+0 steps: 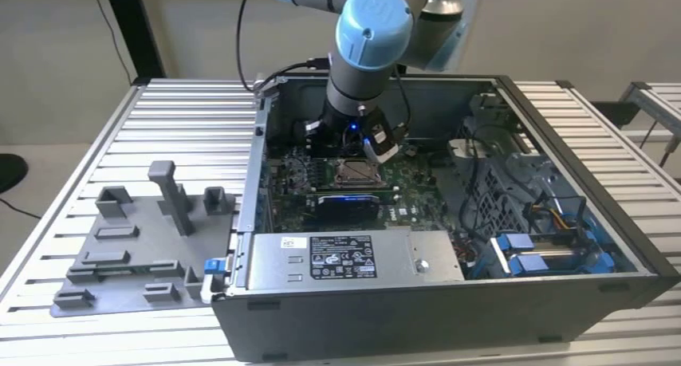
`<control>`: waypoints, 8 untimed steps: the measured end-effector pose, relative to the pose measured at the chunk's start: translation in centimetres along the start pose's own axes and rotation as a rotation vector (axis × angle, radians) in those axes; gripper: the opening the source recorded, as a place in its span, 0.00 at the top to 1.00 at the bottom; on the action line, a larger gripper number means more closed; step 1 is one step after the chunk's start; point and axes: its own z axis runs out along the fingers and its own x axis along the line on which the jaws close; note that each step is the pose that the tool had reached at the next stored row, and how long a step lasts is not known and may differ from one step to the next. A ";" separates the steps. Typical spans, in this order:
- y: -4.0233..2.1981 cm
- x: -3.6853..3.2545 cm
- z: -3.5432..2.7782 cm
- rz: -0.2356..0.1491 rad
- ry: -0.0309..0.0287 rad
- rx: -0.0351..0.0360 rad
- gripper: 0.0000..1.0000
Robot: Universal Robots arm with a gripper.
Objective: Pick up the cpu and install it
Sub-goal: 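Install the second cpu locking lever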
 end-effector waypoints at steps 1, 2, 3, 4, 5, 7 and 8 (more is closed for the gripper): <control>0.03 -0.04 0.06 0.000 0.0000 -0.0001 1.00; 0.05 -0.10 0.12 0.000 0.0000 -0.0002 1.00; 0.09 -0.22 0.20 0.000 0.0000 -0.0002 1.00; 0.09 -0.27 0.21 0.000 -0.0001 -0.0003 1.00; 0.08 -0.32 0.21 0.000 0.0002 -0.0001 1.00; 0.08 -0.38 0.21 0.000 0.0007 0.0003 1.00; 0.08 -0.38 0.21 0.000 0.0007 0.0003 1.00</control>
